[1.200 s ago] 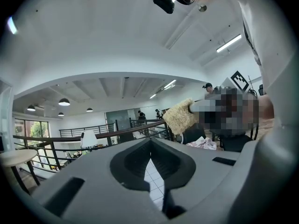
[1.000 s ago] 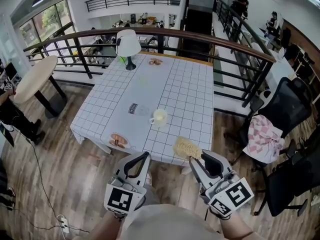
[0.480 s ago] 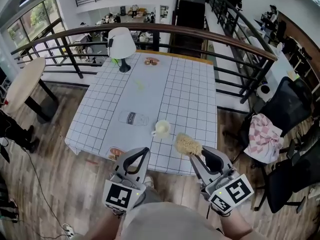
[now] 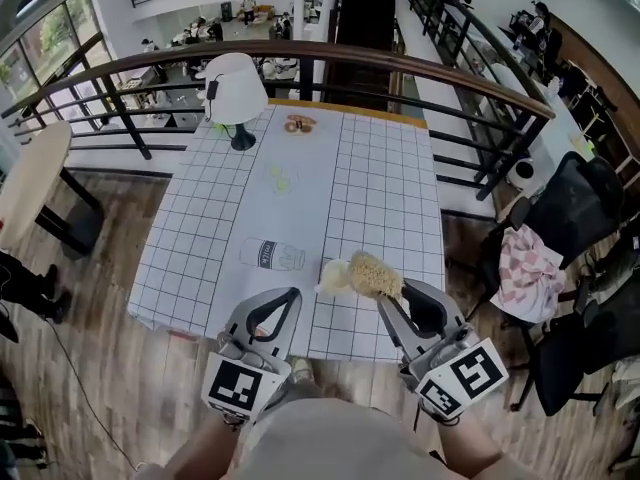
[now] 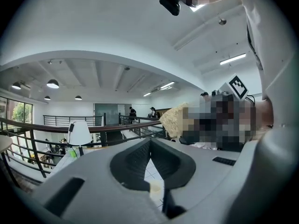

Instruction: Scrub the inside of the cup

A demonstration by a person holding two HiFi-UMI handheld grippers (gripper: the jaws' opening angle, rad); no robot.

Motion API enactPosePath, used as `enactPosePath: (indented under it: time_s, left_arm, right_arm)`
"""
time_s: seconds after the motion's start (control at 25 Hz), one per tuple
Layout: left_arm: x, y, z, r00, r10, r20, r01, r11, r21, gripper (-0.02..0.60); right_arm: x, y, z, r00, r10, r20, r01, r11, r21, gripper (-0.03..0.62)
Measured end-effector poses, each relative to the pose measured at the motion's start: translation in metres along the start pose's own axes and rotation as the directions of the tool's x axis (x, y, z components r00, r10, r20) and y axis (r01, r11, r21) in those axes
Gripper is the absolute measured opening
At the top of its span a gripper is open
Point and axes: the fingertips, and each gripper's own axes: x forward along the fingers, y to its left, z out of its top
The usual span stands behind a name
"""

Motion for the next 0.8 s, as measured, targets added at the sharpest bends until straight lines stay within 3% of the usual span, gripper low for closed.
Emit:
enactPosePath:
  time_s: [0.36,0.8]
  left_arm:
    - [0.013,0.033,-0.005,0.997,-0.074,0.004,0.074,0.997,0.024,0.014]
    - [0.023,0.034,-0.011,0.998,-0.069,-0.009,0.069,0.998,0.007,0.014]
  right_arm:
    - [0.037,-0.002,-0.008,0.998,-0.057,-0.027,0.057,0.998,0.003,0.103]
    - [0.042,-0.017,-0.019,0.997,-0.04,-0.063,0.04,0.999,0.007,0.103]
